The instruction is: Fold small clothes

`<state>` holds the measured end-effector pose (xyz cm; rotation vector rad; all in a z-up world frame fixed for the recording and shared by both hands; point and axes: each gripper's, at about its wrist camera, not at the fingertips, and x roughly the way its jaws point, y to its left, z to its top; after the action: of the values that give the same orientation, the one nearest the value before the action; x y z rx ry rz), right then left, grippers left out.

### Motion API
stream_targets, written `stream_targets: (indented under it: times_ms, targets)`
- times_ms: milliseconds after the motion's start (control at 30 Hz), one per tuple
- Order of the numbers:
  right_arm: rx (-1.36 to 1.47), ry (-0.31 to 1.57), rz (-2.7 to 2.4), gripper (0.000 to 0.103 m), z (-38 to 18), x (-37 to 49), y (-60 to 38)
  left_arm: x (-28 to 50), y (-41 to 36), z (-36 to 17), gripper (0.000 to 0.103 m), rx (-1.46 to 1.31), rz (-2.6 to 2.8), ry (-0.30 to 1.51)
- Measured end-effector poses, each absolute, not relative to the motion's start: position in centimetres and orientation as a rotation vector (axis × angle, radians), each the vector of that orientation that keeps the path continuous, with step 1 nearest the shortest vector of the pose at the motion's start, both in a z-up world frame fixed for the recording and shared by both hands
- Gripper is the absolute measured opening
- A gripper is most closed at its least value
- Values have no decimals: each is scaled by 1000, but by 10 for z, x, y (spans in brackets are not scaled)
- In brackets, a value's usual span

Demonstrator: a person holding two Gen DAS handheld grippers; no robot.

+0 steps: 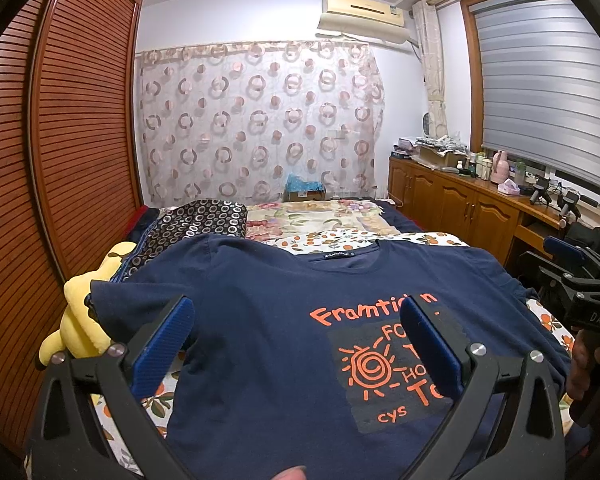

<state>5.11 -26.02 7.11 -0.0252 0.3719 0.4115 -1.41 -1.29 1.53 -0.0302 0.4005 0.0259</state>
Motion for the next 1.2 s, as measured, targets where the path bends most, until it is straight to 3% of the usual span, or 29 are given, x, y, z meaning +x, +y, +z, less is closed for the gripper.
stream_targets:
  times_ms: [867, 1200]
  targets:
    - [-26, 379, 415, 103, 72, 52, -256, -12, -14, 13, 103, -36, 22, 415]
    - [-54, 434, 500, 103, 53, 69, -227, 5, 21, -7, 103, -72, 11, 472]
